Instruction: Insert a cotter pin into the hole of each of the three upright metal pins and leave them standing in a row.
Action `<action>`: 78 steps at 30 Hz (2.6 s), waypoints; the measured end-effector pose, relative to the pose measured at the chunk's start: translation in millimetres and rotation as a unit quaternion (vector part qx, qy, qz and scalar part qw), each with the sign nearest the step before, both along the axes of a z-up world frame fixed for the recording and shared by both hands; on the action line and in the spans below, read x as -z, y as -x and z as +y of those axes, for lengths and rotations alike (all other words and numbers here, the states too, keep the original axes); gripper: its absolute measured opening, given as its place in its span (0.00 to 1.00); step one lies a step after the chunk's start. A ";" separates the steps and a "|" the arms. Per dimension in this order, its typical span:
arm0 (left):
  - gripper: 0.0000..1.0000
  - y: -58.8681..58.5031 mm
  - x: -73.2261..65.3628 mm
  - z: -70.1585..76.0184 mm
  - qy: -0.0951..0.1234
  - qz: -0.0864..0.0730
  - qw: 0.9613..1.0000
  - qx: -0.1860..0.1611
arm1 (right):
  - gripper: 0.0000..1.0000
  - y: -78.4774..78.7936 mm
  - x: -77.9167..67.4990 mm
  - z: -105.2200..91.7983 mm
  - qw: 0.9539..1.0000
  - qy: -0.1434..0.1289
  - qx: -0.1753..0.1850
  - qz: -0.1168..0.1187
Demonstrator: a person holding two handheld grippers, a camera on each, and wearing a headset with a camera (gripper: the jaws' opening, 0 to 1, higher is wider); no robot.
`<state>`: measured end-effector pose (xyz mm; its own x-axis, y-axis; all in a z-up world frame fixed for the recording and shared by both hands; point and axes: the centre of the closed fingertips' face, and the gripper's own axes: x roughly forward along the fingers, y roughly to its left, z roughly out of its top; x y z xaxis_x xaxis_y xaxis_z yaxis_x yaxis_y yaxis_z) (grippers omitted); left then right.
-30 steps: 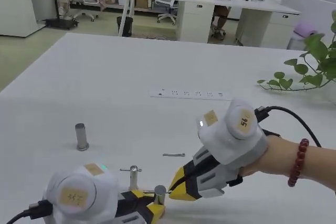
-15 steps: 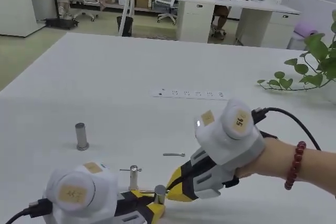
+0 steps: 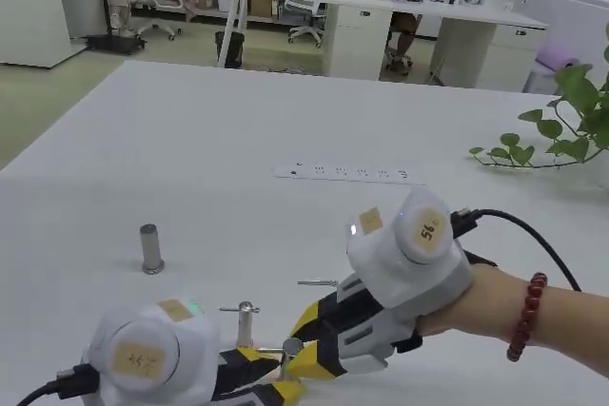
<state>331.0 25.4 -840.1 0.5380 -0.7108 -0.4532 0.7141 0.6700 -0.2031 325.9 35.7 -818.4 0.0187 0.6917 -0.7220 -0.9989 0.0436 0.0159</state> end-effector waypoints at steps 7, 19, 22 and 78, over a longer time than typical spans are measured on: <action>0.22 0.5 0.2 0.3 -0.001 0.001 1.000 0.000 | 0.15 -2.6 5.1 0.2 1.000 0.006 0.003 -0.011; 0.24 3.0 0.6 -0.2 -0.002 0.004 1.000 0.004 | 0.14 -3.5 4.5 1.1 1.000 -0.010 0.005 -0.016; 0.24 3.0 0.6 0.2 0.000 0.005 1.000 0.003 | 0.13 -3.4 4.3 1.2 1.000 -0.011 0.005 -0.018; 0.26 2.9 -12.4 5.2 0.008 -0.008 1.000 -0.001 | 0.13 -43.3 -5.8 -7.2 0.999 -0.007 0.032 -0.028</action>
